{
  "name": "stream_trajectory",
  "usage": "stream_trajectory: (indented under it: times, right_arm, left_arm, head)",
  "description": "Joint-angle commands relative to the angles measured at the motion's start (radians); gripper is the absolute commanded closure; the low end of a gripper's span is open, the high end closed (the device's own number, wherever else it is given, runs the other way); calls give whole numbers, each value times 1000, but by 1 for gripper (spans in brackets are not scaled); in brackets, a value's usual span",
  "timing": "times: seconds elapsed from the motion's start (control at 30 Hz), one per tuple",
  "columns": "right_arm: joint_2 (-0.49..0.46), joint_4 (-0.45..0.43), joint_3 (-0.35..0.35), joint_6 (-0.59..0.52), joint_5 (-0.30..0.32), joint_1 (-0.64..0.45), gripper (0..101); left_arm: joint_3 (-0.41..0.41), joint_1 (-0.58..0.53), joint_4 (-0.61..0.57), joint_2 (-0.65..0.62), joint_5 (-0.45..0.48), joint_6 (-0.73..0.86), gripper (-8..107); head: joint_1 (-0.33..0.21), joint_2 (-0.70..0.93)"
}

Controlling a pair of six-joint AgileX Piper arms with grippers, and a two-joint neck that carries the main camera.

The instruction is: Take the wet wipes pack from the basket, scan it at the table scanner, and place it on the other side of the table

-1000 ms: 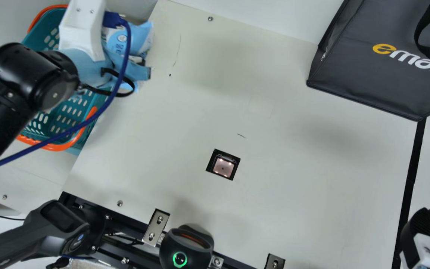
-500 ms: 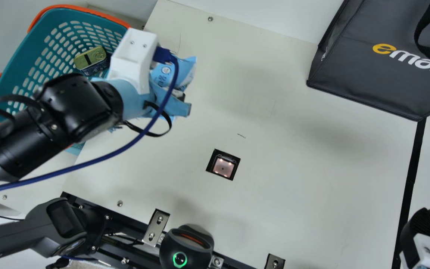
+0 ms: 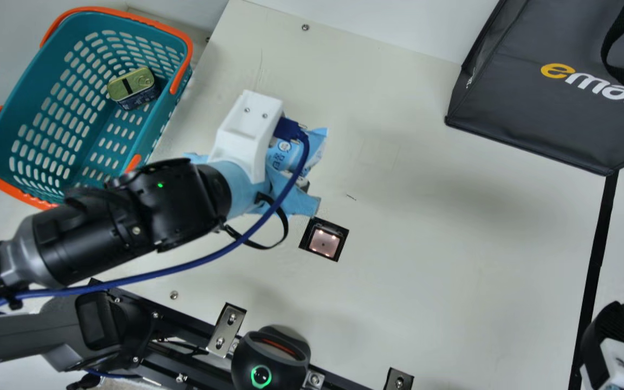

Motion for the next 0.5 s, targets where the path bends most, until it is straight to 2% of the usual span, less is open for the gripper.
stream_trajectory:
  times: [0.0,0.47]
  right_arm:
    - [0,0,0,0,0,0,6]
    - [0,0,0,0,0,0,6]
  left_arm:
    - [6,-27,2,8,-1,-33,107]
    - [78,-168,-2,70,-69,-204,107]
  head:
    - [-29,4]
    - [-29,4]
